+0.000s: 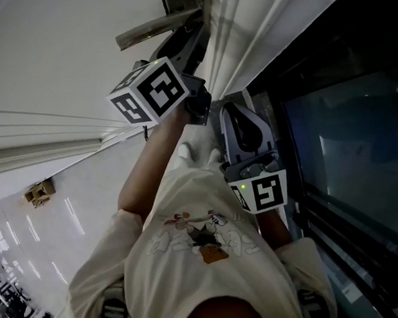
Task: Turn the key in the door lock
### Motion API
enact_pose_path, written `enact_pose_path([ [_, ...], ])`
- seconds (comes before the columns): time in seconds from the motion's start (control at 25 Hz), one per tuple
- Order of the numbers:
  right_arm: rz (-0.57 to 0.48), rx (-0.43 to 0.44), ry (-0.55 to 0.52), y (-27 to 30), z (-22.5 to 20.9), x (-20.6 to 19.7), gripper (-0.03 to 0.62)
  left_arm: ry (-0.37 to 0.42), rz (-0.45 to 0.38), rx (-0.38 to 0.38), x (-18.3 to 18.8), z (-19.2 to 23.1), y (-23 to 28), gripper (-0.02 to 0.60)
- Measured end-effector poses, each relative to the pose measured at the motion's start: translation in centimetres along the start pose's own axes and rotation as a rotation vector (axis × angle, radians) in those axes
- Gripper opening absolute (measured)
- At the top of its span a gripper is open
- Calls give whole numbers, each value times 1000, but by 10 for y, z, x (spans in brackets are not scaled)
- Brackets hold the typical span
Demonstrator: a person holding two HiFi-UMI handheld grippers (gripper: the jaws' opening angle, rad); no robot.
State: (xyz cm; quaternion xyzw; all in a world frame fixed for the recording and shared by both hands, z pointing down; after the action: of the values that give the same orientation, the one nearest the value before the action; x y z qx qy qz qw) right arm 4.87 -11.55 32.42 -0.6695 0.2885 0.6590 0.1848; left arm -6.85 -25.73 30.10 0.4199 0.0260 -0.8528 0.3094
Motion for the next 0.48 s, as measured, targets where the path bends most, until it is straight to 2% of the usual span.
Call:
enact_pose_path([
  [0.24, 13, 2, -3, -3, 4, -1, 12, -80, -3, -52, -2, -1, -1, 163],
  [0.48, 3, -2, -5, -3, 3, 1, 14, -76, 10, -65, -14, 1, -9, 163],
])
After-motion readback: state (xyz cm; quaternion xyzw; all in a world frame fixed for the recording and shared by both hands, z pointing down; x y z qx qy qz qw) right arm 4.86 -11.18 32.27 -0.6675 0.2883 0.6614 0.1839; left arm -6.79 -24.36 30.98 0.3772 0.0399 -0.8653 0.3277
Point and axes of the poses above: the fingertips, and each gripper's own axes: y forward along the fingers, z to its left, x out of its top, the point moved 4 cm from there along -y, backward along the fingers, and after that the axes turned 13 degrees about z, right-handed, at the moved point
